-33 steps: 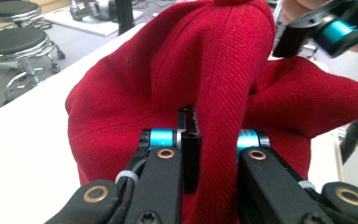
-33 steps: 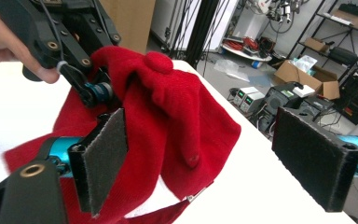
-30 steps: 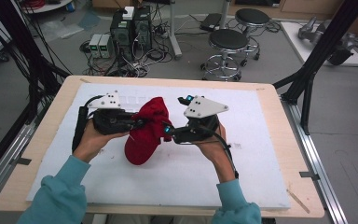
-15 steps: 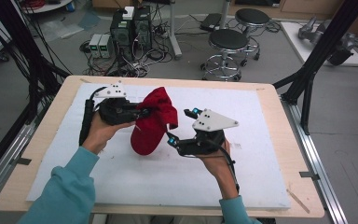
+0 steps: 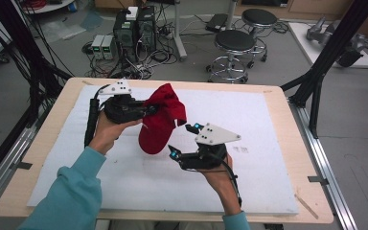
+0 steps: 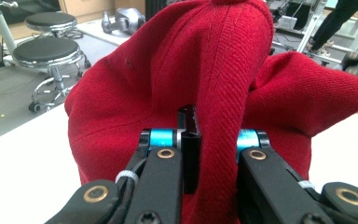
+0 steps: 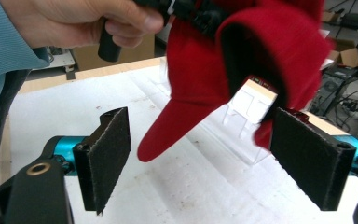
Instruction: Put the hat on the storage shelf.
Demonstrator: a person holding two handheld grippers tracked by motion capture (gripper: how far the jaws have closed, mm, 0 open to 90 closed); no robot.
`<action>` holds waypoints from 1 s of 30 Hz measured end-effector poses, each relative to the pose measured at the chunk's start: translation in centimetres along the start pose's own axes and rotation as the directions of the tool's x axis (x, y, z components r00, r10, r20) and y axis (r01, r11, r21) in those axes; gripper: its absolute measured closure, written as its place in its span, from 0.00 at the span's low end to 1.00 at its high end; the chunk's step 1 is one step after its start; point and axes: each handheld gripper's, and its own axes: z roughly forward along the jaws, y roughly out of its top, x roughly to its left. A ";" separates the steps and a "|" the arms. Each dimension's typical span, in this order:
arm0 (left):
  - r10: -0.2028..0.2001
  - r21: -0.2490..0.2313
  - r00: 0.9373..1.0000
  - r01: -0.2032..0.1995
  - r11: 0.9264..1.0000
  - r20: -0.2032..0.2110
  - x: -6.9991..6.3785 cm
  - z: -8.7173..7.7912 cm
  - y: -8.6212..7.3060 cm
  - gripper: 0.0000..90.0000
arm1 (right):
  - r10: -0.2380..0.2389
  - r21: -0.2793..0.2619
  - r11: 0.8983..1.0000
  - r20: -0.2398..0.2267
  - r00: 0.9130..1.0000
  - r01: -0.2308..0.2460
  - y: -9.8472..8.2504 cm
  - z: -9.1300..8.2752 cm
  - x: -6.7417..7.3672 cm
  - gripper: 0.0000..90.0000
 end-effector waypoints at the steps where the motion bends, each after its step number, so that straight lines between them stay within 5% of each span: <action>1: -0.001 -0.004 1.000 0.001 1.000 0.002 -0.1 0.0 0.1 0.95 | 0.010 0.002 1.000 -0.004 1.000 -0.010 -0.1 0.2 0.0 0.23; 20: 0.015 -0.073 0.999 -0.013 0.997 0.032 -1.4 0.3 1.3 0.95 | 0.118 0.013 0.993 -0.006 0.993 -0.118 -0.3 2.8 -0.1 0.62; 30: 0.023 -0.090 0.999 -0.019 0.996 0.043 -1.5 0.1 1.3 0.95 | 0.164 0.026 0.986 -0.082 0.983 -0.162 0.0 3.5 -0.4 0.87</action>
